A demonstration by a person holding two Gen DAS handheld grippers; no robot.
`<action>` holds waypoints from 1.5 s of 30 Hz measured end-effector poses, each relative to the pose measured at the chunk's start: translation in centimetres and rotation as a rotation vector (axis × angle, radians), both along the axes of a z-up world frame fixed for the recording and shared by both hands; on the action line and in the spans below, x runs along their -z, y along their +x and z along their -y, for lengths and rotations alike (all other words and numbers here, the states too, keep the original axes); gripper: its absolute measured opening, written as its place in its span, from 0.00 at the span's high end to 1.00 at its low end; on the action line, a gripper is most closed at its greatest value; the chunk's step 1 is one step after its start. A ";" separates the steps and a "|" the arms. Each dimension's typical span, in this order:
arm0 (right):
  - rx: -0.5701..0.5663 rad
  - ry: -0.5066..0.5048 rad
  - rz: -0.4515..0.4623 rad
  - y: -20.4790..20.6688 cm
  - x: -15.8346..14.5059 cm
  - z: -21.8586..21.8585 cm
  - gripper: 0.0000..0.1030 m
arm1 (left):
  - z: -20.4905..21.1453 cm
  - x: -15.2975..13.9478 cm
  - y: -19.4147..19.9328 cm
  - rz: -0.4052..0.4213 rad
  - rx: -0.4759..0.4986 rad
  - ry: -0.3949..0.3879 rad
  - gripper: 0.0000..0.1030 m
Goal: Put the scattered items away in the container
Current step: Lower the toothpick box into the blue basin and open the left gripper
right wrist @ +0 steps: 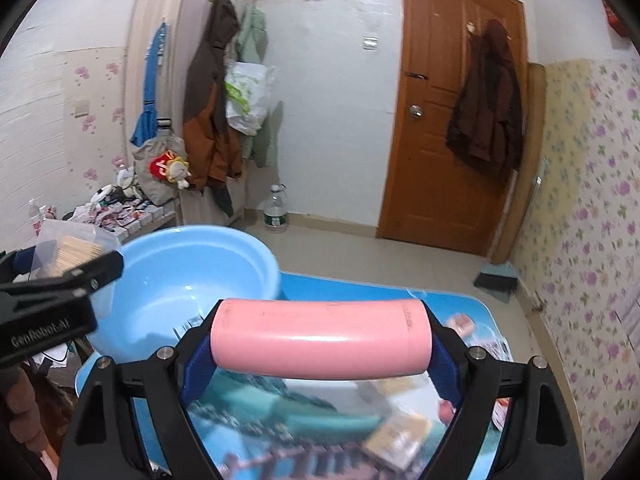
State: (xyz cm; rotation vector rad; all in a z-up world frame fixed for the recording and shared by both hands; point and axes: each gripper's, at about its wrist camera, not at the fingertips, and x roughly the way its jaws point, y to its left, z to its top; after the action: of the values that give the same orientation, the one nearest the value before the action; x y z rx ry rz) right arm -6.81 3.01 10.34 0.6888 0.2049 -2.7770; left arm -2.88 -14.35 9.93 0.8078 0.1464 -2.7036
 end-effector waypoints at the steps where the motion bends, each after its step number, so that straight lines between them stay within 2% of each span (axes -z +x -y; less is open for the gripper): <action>1: -0.007 0.000 -0.001 -0.4 -0.1 0.6 0.14 | 0.4 0.0 -0.2 0.003 -0.002 0.002 0.10; 9: -0.035 0.001 0.013 -4.5 -0.5 4.8 0.14 | 3.1 0.8 -2.6 0.038 -0.020 0.000 0.10; 16: -0.020 -0.004 0.045 -7.9 0.2 5.9 0.14 | 3.8 2.6 -4.8 0.071 -0.018 0.006 0.10; 25: -0.008 0.004 0.057 -10.2 1.0 6.6 0.14 | 3.9 4.5 -6.6 0.117 -0.008 0.018 0.10; 41: 0.011 0.004 0.031 -11.0 0.3 5.9 0.14 | 2.4 7.1 -8.8 0.254 0.035 0.007 0.10; 45: 0.014 0.002 0.034 -10.8 0.6 6.0 0.14 | 2.1 7.2 -8.6 0.262 0.034 -0.005 0.10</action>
State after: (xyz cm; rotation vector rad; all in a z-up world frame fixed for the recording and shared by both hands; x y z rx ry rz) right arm -17.65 -3.02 9.75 0.7405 0.1963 -2.7759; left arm -11.52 -16.45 2.76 1.1620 0.0662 -2.5972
